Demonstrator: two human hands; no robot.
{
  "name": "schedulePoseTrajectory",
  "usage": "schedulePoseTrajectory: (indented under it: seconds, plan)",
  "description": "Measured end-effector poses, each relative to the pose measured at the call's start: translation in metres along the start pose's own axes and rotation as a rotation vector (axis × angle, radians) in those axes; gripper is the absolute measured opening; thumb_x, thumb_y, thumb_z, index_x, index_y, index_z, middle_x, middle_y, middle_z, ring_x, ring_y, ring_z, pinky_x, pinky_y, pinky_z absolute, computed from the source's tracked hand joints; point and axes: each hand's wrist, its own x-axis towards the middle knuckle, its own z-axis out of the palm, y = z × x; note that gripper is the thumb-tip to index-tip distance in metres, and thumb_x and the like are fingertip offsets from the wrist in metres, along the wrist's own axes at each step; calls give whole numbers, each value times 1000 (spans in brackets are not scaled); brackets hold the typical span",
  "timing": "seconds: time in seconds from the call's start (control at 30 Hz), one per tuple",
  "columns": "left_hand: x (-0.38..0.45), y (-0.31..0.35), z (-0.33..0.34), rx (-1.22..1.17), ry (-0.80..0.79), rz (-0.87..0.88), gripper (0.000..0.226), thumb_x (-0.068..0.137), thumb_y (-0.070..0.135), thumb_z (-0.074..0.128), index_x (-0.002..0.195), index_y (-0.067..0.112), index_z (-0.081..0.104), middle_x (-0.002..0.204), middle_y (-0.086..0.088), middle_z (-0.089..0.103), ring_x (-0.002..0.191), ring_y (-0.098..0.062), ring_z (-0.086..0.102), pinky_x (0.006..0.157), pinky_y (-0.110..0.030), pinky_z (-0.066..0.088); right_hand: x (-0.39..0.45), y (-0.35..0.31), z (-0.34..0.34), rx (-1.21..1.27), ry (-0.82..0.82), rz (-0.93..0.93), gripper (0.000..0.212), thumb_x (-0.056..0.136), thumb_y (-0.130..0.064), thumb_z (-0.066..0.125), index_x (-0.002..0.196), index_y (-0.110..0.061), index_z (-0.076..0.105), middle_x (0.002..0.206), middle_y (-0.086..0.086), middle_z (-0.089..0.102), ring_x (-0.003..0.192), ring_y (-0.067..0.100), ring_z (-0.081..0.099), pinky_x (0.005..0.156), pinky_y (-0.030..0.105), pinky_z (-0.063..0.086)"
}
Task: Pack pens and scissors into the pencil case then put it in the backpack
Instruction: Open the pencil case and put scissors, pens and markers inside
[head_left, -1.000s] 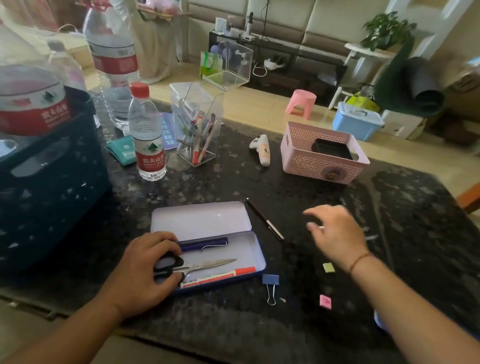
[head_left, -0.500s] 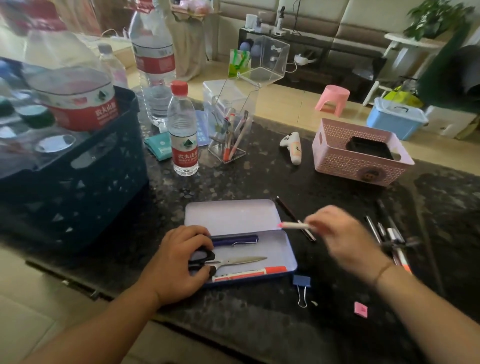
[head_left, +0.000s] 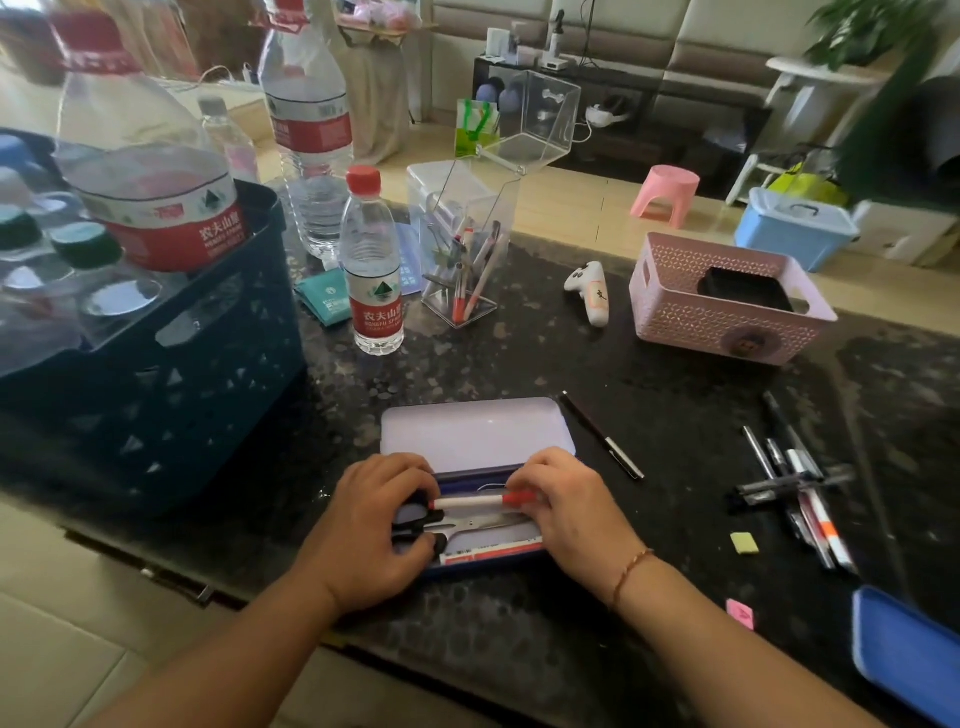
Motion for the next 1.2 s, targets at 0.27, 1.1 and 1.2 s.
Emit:
schedulePoseTrajectory:
  seconds: [0.27,1.1,1.2]
  plan:
    - [-1,1,0,2,7,11,30,71,41,64,99,36,55,113,17,54,106,-6,52,97,-32,40,-4,13,-2,-57,46,64,14,87,-13,61,98,-21,67,98,-6,62,90,5,56,81,11,44]
    - [1,-2,-1,2,-18,34,30,70,43,63,99,38,60,112,23,54,107,-4,53,93,-35,43,-11,14,-22,-129,-54,-79,20,91,-21,54,104,-17,69,106,1,65,102,14,54,94,26,44]
    - [2,-3,0,-1,-10,44,31,70,43,65,100,37,60,111,23,55,105,-6,55,90,-39,45,-28,29,-45,-193,65,-146,13,88,-21,57,91,-15,68,93,0,67,90,16,57,84,28,48]
